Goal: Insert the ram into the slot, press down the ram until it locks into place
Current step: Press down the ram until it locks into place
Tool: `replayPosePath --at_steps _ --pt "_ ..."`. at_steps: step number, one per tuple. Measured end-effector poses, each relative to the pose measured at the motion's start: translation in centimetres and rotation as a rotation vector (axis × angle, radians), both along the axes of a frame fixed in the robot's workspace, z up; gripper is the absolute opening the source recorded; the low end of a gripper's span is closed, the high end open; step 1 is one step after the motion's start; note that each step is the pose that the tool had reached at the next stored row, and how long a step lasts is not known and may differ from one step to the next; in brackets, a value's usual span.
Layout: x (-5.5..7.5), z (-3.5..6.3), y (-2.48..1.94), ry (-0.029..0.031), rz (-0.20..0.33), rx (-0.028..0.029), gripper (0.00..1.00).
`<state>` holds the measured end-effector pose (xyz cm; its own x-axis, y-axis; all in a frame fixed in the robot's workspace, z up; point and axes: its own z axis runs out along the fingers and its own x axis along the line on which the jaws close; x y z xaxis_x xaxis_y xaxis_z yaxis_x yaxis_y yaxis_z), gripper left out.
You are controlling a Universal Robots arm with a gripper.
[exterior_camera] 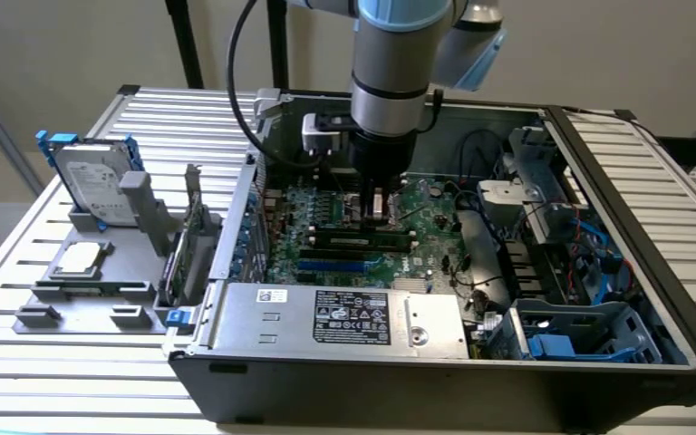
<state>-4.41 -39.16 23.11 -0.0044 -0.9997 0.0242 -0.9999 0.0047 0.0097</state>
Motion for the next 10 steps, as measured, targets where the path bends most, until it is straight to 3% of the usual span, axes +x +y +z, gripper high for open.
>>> replayPosePath --at_steps 7,9,10 --pt "-0.01 -0.45 0.03 0.0004 0.0 -0.0018 0.1" --pt "0.01 -0.13 0.07 -0.0011 0.0 0.0014 0.1" --pt "0.0 0.35 0.06 -0.0004 0.0 0.0001 0.1"
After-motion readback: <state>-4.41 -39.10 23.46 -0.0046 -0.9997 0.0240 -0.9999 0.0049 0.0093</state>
